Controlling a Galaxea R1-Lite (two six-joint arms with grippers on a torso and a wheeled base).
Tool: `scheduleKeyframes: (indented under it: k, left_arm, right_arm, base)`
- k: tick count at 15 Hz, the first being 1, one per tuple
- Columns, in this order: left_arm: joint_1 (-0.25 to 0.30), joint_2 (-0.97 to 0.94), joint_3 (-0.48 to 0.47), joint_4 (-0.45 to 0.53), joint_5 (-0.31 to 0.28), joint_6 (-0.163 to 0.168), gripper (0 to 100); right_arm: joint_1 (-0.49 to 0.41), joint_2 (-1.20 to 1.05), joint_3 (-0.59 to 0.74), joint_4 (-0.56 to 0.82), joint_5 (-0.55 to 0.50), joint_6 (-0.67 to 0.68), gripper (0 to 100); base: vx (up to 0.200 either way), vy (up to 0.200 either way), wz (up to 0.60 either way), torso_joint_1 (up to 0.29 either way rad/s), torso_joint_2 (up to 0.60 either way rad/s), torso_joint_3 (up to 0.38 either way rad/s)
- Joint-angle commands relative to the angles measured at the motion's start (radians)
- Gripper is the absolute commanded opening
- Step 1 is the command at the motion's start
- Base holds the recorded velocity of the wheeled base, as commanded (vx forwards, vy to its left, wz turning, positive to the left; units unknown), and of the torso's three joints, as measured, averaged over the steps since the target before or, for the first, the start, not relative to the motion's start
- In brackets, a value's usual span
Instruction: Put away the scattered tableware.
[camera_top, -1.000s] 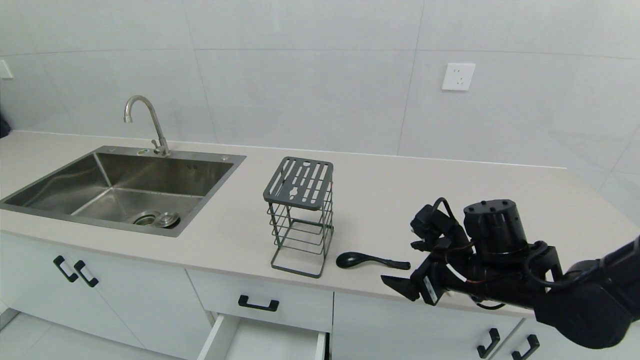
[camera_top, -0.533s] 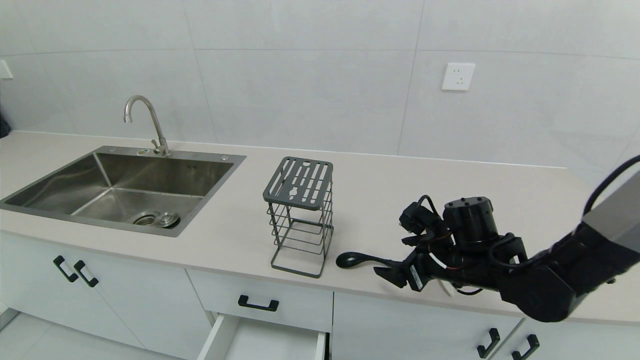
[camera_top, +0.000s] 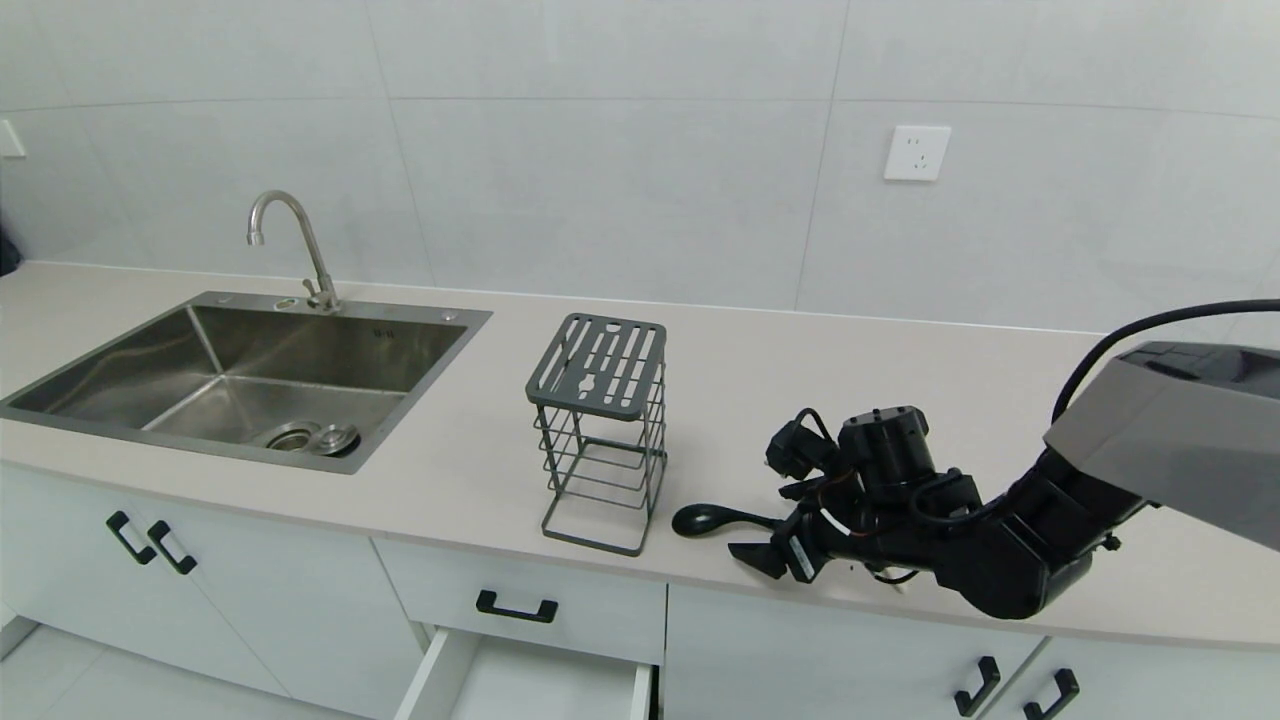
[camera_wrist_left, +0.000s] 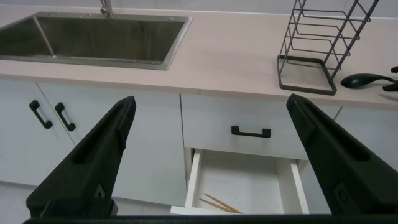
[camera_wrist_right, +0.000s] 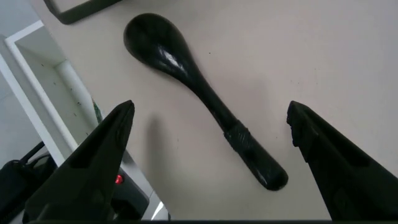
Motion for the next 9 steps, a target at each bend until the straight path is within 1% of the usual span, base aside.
scheduleKeyframes:
  k: [1,3,4,5,9]
  left_arm:
    - [0.000,0.001,0.000,0.000,0.000,0.000,100]
    - [0.000,0.001,0.000,0.000,0.000,0.000,100]
    - [0.000,0.001,0.000,0.000,0.000,0.000,100]
    - [0.000,0.001,0.000,0.000,0.000,0.000,100]
    - [0.000,0.001,0.000,0.000,0.000,0.000,100]
  right_arm:
    - [-0.007,0.045,-0.026,0.000,0.011,0.000,100]
    - [-0.011,0.059,-0.045,0.000,0.037,0.000,100]
    - [-0.024,0.074,-0.063,0.000,0.072,0.000,100]
    - [-0.024,0.083,-0.075,0.000,0.086,0.002,100]
    - [-0.024,0.109,-0.100,0.000,0.107,0.009,100]
  base:
    - [0.000,0.000,0.00,0.000,0.00,0.000]
    - [0.000,0.000,0.00,0.000,0.00,0.000]
    - [0.000,0.000,0.00,0.000,0.00,0.000]
    - [0.000,0.000,0.00,0.000,0.00,0.000]
    - [0.000,0.000,0.00,0.000,0.00,0.000]
